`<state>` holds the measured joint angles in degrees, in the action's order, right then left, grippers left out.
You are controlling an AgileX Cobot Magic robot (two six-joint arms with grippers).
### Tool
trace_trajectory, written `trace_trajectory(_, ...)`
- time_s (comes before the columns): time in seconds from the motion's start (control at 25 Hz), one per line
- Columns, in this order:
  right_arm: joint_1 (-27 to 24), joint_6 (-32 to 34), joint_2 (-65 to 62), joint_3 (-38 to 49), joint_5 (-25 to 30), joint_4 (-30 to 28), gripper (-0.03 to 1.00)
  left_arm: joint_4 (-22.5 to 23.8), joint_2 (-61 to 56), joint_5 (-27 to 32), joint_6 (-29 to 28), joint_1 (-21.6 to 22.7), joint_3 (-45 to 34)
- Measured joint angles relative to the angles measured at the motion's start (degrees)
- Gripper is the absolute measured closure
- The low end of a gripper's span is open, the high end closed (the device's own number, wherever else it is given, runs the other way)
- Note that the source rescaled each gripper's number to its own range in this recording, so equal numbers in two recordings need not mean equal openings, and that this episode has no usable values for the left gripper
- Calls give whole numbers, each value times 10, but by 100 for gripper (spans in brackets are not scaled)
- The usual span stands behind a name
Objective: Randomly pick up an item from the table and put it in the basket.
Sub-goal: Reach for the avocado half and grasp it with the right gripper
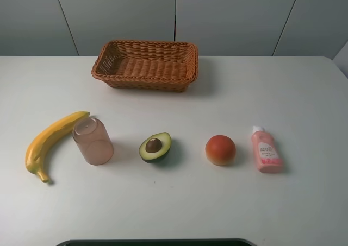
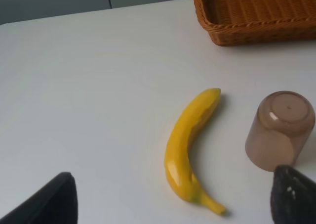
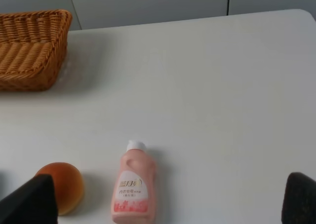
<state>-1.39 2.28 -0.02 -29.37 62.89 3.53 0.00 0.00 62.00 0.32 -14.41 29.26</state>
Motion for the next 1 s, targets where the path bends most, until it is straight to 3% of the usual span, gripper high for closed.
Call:
trace_trajectory(0.52, 0, -43, 10, -31, -1, 20, -1, 0, 0, 0, 0, 0, 0)
trace_trajectory(0.68, 0, -81, 74, -87, 4, 23, -1, 0, 0, 0, 0, 0, 0)
trace_trajectory(1.0, 0, -181, 275, -219, 4, 91, -1, 0, 0, 0, 0, 0, 0)
